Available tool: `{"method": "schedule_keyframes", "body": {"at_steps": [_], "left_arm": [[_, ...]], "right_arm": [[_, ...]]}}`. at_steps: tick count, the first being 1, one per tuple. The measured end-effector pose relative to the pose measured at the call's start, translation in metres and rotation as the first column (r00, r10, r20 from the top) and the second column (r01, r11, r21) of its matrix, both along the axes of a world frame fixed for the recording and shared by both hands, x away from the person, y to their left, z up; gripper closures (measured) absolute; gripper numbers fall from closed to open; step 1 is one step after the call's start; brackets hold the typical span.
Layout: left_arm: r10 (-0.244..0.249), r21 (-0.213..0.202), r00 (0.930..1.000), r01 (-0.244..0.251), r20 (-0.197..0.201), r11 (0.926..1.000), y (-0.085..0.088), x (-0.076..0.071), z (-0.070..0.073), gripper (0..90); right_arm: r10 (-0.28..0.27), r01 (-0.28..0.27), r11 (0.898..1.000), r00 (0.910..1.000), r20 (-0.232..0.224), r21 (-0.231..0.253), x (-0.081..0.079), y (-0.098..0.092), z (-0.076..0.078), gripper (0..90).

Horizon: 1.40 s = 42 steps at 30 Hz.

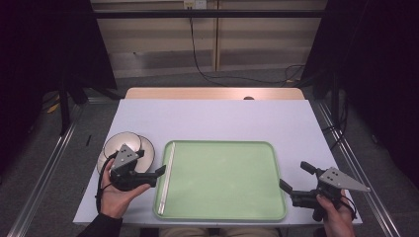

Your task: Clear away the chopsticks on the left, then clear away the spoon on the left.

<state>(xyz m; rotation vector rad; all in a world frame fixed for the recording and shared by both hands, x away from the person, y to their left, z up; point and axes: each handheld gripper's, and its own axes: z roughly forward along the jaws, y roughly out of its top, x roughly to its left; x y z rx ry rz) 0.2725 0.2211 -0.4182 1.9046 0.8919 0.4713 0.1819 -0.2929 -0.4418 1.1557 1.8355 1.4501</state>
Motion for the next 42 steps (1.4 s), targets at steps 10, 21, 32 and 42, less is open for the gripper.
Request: {"method": "schedule_keyframes", "body": {"at_steps": [10, 21, 32, 42], "left_arm": [[0.046, -0.019, 0.999, -0.046, 0.001, 0.9988, 0.035, -0.004, 0.017, 8.6], [0.159, -0.012, 0.9873, -0.159, 0.0, 0.9873, 0.058, 0.0, 0.024, 13.1], [0.279, 0.065, 0.9599, -0.276, -0.03, 0.9588, 0.082, 0.021, 0.025, 17.1], [0.357, 0.15, 0.9298, -0.341, -0.09, 0.9279, 0.089, 0.039, 0.007, 9.4]], "right_arm": [[0.005, -0.005, 1.0, 1.0, 0.001, -0.001, 0.003, 0.003, 0.001, 1.3], [0.02, -0.02, 1.0, 0.9998, 0.006, -0.008, 0.002, 0.003, 0.001, 1.3], [0.025, -0.025, 1.0, 0.9997, 0.005, -0.01, 0.004, 0.004, 0.0, 1.4], [0.025, -0.025, 1.0, 0.9997, 0.002, -0.009, 0.004, 0.003, 0.0, 1.4]]}}
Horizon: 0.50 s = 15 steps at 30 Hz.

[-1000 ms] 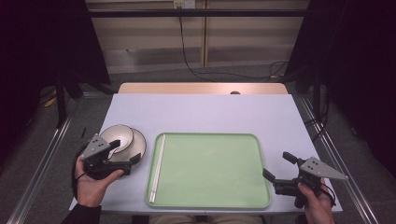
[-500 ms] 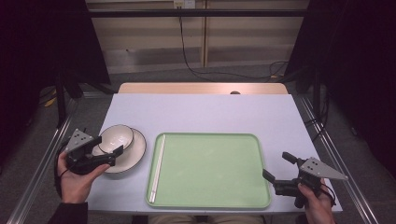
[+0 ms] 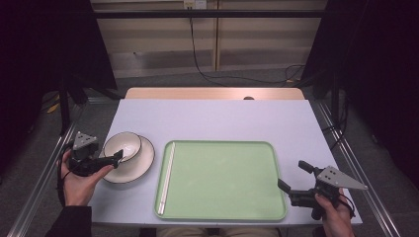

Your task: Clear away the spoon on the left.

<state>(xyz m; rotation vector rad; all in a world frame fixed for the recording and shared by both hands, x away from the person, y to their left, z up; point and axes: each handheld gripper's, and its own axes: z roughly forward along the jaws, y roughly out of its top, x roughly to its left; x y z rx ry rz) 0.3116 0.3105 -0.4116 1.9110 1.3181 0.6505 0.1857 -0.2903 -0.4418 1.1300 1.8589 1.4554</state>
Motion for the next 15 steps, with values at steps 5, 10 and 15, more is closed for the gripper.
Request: {"method": "schedule_keyframes", "body": {"at_steps": [5, 10, 15], "left_arm": [[-0.005, 0.01, 0.9995, 0.005, -0.032, 0.9999, 0.0, 0.004, -0.006, 8.5], [0.002, 0.024, 0.9982, 0.0, -0.059, 0.9997, -0.001, 0.008, -0.01, 8.3], [0.003, 0.038, 0.997, 0.0, -0.077, 0.9993, 0.0, 0.011, -0.012, 17.2]], "right_arm": [[-0.001, 0.001, 1.0, 1.0, 0.0, 0.0, 0.0, 0.001, 0.0, 1.4], [0.001, -0.001, 1.0, 1.0, -0.002, 0.002, 0.001, 0.001, 0.0, 1.6], [0.0, 0.0, 1.0, 1.0, -0.004, 0.0, 0.001, 0.001, -0.001, 1.6]]}}
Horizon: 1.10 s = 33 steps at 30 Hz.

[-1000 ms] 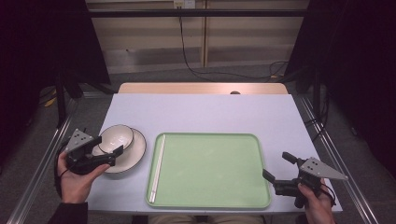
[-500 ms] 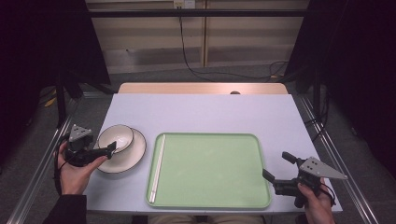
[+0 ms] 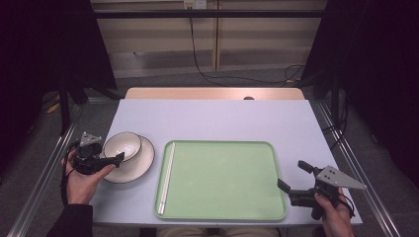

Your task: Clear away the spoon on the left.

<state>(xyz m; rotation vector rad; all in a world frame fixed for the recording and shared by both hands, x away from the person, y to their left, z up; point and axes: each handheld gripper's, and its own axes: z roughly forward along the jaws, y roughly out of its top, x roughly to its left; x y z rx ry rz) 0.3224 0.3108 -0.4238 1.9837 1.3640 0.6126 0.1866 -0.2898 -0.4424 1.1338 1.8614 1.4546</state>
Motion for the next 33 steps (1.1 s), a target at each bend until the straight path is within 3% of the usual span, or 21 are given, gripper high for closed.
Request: {"method": "schedule_keyframes", "body": {"at_steps": [5, 11, 22, 33], "left_arm": [[-0.001, 0.001, 0.9999, 0.001, -0.01, 1.0, 0.003, -0.001, 0.0, 26.3], [0.003, -0.039, 0.9998, -0.004, -0.019, 0.9992, 0.009, 0.0, -0.002, 35.8], [0.015, -0.062, 0.9996, -0.017, -0.024, 0.998, 0.016, -0.003, -0.002, 54.4], [0.035, -0.107, 0.9991, -0.038, -0.025, 0.9935, 0.022, -0.005, -0.001, 66.0]], "right_arm": [[0.003, -0.003, 1.0, 1.0, 0.0, 0.001, 0.0, 0.0, 0.001, 1.7], [-0.007, 0.007, 1.0, 1.0, 0.005, 0.002, 0.001, 0.0, 0.001, 1.7], [0.005, -0.005, 1.0, 1.0, 0.006, -0.001, -0.001, -0.001, 0.0, 1.7], [0.007, -0.007, 1.0, 1.0, 0.0, -0.004, 0.0, 0.001, 0.0, 1.7]]}}
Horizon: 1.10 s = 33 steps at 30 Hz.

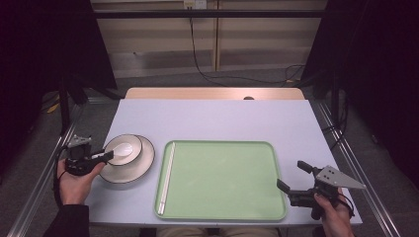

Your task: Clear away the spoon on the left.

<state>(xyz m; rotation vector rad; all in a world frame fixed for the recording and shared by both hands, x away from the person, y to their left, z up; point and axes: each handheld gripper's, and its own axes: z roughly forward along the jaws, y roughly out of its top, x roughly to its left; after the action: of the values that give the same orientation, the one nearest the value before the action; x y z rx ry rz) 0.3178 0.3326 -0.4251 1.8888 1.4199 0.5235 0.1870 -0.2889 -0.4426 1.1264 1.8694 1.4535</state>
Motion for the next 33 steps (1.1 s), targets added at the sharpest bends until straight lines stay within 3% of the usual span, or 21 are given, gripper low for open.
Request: {"method": "schedule_keyframes", "body": {"at_steps": [10, 19, 21, 24, 33], "left_arm": [[0.0, -0.051, 0.9997, 0.001, 0.026, 0.9987, 0.006, -0.007, 0.006, 78.6], [-0.011, -0.073, 0.9994, 0.014, 0.033, 0.9973, 0.005, -0.011, 0.012, 82.6], [-0.011, -0.1, 0.9992, 0.015, 0.038, 0.9949, 0.004, -0.012, 0.012, 83.7], [-0.012, -0.081, 0.9994, 0.015, 0.033, 0.9966, 0.002, -0.012, 0.014, 84.3], [-0.03, -0.098, 0.999, 0.033, 0.033, 0.9947, -0.002, -0.014, 0.015, 84.4]], "right_arm": [[-0.002, 0.002, 1.0, 1.0, 0.004, 0.003, 0.0, 0.0, 0.0, 1.8], [0.0, 0.0, 1.0, 1.0, 0.005, 0.002, 0.0, 0.0, 0.0, 1.8], [0.001, -0.001, 1.0, 1.0, 0.003, 0.001, 0.0, 0.0, 0.0, 1.8], [0.001, -0.001, 1.0, 1.0, 0.005, 0.003, 0.0, 0.0, 0.001, 1.8], [0.002, -0.002, 1.0, 1.0, 0.003, 0.005, 0.0, -0.001, 0.001, 1.9]]}}
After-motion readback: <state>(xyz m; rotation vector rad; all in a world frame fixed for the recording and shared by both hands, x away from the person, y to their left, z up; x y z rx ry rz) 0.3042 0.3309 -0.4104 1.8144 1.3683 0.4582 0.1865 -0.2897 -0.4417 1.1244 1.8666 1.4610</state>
